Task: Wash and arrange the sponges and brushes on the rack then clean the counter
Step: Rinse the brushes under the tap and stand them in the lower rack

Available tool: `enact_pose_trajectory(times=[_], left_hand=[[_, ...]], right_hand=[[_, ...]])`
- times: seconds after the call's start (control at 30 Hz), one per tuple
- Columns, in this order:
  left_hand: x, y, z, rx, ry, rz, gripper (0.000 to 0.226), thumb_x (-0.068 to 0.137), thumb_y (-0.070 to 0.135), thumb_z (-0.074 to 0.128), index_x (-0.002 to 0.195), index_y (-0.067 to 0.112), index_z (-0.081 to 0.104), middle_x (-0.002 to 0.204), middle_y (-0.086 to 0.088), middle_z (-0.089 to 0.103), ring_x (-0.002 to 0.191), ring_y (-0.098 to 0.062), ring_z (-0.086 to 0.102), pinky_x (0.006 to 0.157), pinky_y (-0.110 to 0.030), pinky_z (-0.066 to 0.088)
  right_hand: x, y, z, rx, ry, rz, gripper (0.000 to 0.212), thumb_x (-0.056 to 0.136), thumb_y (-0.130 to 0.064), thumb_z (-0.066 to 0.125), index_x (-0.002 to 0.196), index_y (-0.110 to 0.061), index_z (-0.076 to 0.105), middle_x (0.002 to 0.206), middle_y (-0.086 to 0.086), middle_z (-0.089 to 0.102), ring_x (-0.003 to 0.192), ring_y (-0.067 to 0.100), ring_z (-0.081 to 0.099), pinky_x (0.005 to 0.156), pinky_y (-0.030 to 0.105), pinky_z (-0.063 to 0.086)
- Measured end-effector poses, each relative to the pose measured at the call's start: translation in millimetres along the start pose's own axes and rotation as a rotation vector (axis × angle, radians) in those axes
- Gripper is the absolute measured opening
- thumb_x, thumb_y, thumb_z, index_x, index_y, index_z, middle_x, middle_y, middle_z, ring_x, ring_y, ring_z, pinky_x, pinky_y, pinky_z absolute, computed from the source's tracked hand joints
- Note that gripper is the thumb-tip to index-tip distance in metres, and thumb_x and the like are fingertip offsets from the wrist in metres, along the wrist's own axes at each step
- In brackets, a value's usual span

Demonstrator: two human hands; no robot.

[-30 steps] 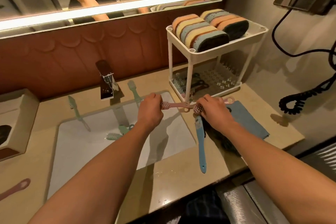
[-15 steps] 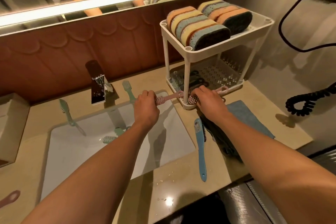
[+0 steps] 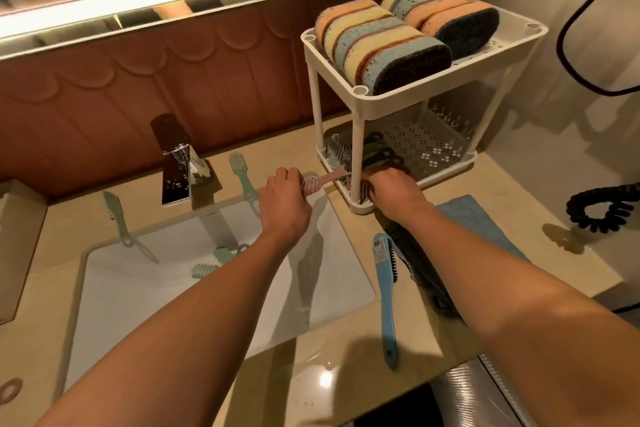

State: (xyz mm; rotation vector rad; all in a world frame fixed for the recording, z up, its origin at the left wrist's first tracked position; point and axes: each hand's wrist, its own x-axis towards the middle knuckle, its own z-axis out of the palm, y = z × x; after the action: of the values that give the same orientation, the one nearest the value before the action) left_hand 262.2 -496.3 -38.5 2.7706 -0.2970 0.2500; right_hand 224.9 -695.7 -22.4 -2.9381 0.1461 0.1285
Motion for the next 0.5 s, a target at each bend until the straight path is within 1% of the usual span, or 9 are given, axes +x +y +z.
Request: enact_pose_trajectory(times=[0.1,0.17,0.37,0.43,0.5], left_hand=[[-0.3,4.1,2.4,-0.011,-0.003,0.015,0.018,0.097,0.018,0.062,0.115,0.017,0.059,0.111,-0.005,0.059,0.094,-0.022,0.051,0.086,-0.041,0.051],[1.3,7.3,3.5,-0.017,0.0,0.023,0.016,0.098,0.019,0.061,0.114,0.018,0.059,0.11,-0.005,0.058,0.093,-0.021,0.05,0.085,-0.04,0.049],[4.3,14.0,10.7,-0.031,0.005,0.072,0.015,0.098,0.019,0.06,0.113,0.019,0.059,0.109,-0.004,0.059,0.092,-0.022,0.051,0.086,-0.04,0.047],[5.8,16.1,12.5,-0.052,-0.004,0.106,0.012,0.1,0.023,0.058,0.112,0.021,0.06,0.11,-0.003,0.06,0.092,-0.021,0.052,0.087,-0.04,0.047],[7.2,18.7,13.2,-0.056,-0.019,0.163,0.013,0.101,0.03,0.056,0.111,0.022,0.061,0.11,-0.001,0.062,0.093,-0.022,0.053,0.088,-0.041,0.048]], right_hand=[[-3.7,2.2,5.0,-0.06,0.12,0.004,0.021,0.099,-0.016,0.052,0.114,-0.015,0.067,0.106,0.01,0.07,0.097,0.028,0.066,0.078,0.036,0.052],[-6.7,3.5,8.8,-0.071,0.136,0.014,0.019,0.099,-0.017,0.051,0.108,-0.013,0.067,0.104,0.011,0.07,0.096,0.028,0.065,0.076,0.035,0.049],[-9.6,7.5,14.4,-0.077,0.144,0.027,0.025,0.101,-0.022,0.047,0.108,-0.012,0.069,0.109,0.012,0.068,0.104,0.03,0.061,0.086,0.037,0.046],[-10.1,5.6,11.4,-0.056,0.134,0.037,0.025,0.101,-0.021,0.047,0.106,-0.011,0.069,0.108,0.013,0.067,0.103,0.03,0.061,0.086,0.038,0.048],[-11.3,3.6,4.7,-0.017,0.173,0.063,0.026,0.099,-0.02,0.046,0.102,-0.009,0.07,0.104,0.014,0.068,0.101,0.031,0.062,0.083,0.039,0.05]])
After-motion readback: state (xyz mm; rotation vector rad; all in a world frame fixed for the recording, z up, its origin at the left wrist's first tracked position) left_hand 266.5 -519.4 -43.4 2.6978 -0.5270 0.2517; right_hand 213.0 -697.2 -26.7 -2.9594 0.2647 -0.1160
